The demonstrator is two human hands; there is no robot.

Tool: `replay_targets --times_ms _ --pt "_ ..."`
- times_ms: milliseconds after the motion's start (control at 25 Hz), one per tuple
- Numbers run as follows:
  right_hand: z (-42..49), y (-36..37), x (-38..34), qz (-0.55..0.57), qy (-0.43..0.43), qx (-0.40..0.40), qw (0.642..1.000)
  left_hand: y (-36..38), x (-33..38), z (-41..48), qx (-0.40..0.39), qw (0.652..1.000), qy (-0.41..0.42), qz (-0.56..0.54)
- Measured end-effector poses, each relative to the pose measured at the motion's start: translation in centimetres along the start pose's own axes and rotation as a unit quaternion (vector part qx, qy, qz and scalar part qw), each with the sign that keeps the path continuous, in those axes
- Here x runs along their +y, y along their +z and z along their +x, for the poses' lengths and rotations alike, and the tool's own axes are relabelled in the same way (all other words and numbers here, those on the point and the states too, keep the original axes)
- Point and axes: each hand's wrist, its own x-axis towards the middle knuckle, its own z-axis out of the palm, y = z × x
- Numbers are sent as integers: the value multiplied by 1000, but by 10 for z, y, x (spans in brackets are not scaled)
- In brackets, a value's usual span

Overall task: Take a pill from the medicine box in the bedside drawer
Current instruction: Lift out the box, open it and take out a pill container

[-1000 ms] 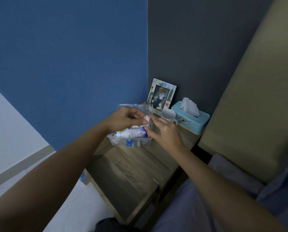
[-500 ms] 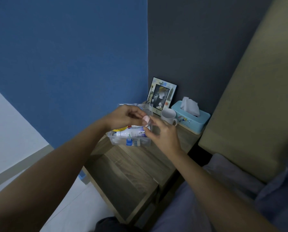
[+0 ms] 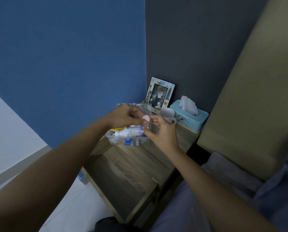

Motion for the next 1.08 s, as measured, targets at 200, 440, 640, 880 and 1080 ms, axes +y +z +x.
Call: replay_targets --times_ms 200,440,640,880,1080 --pt "0 -2 1 -9 -8 -4 1000 3 2 2 22 1000 1 3" --pt "0 -3 3 -18 -10 4 1000 4 5 2 7 998 5 -66" --pt "1 -3 5 -21 -11 4 1000 1 7 2 -16 999 3 -48" --pt "-3 0 12 10 9 4 1000 5 3 10 53 998 -19 7" --pt "-20 2 36 163 118 -36 979 21 -26 13 76 946 -85 -302"
